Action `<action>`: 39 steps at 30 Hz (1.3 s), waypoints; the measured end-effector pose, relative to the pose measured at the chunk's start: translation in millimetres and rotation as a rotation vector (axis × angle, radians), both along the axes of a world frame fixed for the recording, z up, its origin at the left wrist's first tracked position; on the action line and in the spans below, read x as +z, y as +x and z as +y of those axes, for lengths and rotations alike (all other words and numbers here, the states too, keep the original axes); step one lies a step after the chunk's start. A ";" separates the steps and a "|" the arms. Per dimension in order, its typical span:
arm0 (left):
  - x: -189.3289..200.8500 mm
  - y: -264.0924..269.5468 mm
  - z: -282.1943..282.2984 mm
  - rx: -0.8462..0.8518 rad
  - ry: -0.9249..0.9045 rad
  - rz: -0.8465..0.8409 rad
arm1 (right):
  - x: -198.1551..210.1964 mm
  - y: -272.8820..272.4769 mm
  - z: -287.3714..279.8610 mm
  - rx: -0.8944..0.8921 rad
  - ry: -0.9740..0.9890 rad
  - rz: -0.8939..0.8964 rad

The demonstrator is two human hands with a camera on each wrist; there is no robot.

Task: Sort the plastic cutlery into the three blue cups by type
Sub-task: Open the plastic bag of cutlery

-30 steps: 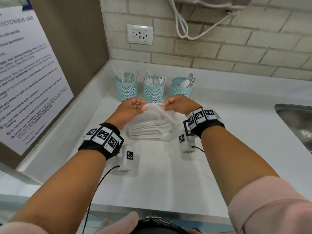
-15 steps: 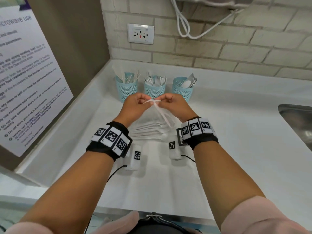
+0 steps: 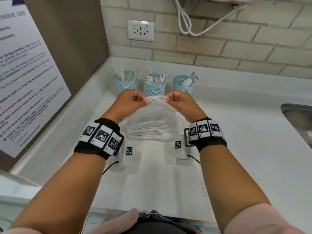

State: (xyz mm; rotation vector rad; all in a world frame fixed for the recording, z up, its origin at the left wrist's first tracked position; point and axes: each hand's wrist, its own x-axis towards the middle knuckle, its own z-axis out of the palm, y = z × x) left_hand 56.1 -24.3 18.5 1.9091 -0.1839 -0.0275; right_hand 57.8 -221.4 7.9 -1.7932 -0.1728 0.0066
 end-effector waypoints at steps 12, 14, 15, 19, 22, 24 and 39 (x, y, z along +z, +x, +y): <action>20.7 -0.5 -9.1 -0.039 -0.313 0.067 | 21.8 8.1 9.9 -0.028 0.292 -0.088; 26.2 0.3 -7.9 -0.042 -0.404 0.091 | 30.4 8.4 9.6 -0.049 0.354 -0.086; 28.9 0.6 -4.7 -0.036 -0.469 0.110 | 35.4 7.4 5.4 -0.068 0.354 -0.087; 39.2 -0.2 1.7 -0.014 -0.670 0.131 | 50.0 3.6 -3.4 -0.055 -0.108 -0.168; 46.2 -2.1 -4.6 0.003 -0.730 0.123 | 46.4 2.9 10.2 0.087 -0.417 -0.156; 47.3 -2.8 -4.7 0.004 -0.753 0.130 | 43.7 -1.1 14.8 0.091 -0.470 -0.114; 39.9 -15.7 11.8 0.025 0.482 0.017 | 32.7 -0.9 -7.7 0.047 0.141 0.221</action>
